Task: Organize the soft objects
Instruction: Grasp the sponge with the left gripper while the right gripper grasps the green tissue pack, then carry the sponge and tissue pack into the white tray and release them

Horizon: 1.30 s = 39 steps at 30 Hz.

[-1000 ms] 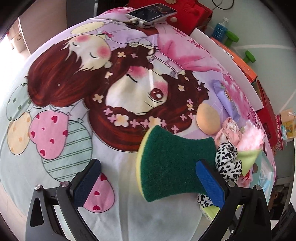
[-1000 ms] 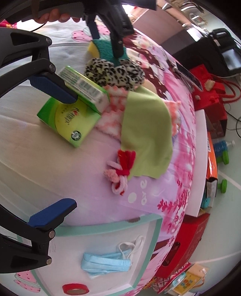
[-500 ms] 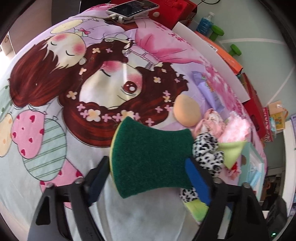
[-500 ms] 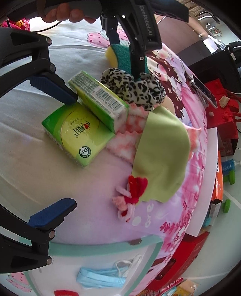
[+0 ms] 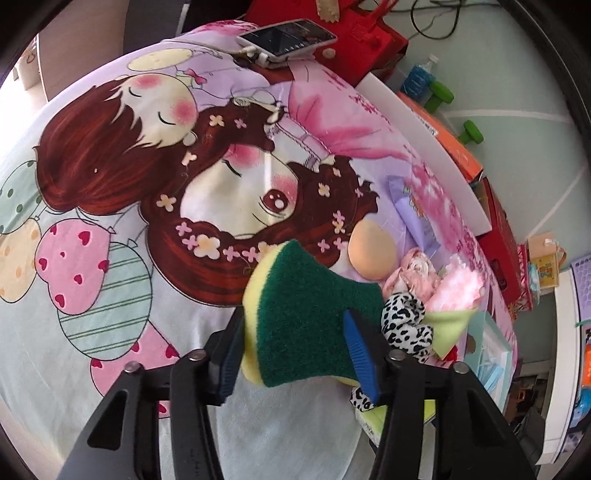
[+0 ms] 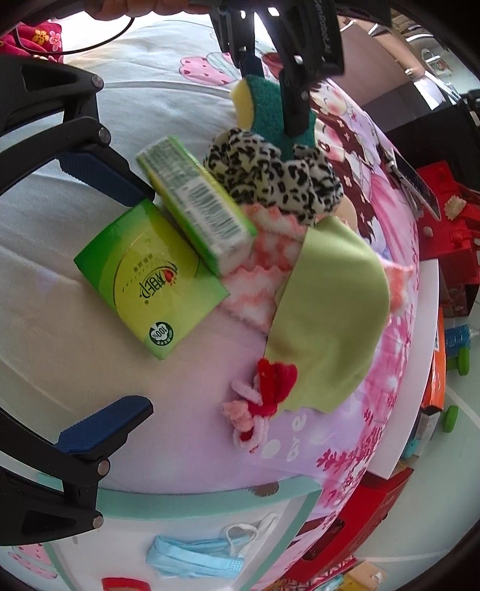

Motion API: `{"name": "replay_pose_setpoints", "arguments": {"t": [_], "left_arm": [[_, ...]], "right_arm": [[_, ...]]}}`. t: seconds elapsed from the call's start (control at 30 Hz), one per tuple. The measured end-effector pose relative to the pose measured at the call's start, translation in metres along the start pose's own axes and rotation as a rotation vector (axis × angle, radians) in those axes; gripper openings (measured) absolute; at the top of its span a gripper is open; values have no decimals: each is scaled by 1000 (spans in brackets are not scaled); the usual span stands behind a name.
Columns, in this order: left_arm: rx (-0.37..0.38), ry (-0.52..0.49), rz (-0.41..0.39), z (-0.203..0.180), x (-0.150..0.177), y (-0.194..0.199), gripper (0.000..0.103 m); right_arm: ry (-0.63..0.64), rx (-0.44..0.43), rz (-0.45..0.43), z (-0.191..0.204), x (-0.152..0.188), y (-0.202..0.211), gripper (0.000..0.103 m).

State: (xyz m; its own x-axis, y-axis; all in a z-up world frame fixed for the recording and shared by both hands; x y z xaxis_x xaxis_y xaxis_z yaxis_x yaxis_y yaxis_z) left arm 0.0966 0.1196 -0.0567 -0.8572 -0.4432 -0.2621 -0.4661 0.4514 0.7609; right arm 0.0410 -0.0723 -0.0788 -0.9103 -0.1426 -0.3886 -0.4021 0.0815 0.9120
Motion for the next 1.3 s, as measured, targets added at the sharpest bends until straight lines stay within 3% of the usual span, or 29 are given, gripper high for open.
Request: {"name": "replay_pose_setpoints", "arguments": {"t": [0.33, 0.63, 1.3], "left_arm": [[34, 27, -42, -1, -6, 8, 41], [53, 26, -84, -4, -11, 21, 36], [102, -58, -337, -41, -24, 103, 33]], "right_arm": [[-59, 0, -9, -17, -4, 2, 81], [-101, 0, -20, -26, -6, 5, 80], [-202, -1, -108, -55, -16, 29, 80]]}}
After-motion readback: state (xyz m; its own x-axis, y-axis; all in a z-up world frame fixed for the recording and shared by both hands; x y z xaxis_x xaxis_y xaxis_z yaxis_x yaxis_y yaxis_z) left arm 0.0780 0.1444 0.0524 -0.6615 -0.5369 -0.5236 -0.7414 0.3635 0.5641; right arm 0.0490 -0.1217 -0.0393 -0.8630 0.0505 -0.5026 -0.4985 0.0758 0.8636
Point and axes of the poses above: each gripper's, at about its wrist camera, not at the fingertips, and y roughly against the way its jaws point, z to its left, x to its underside, the point moved 6 cm from there along -y, roughly the way its jaws point, and after that the axes turned 11 degrees about x, right-handed, at the moved point
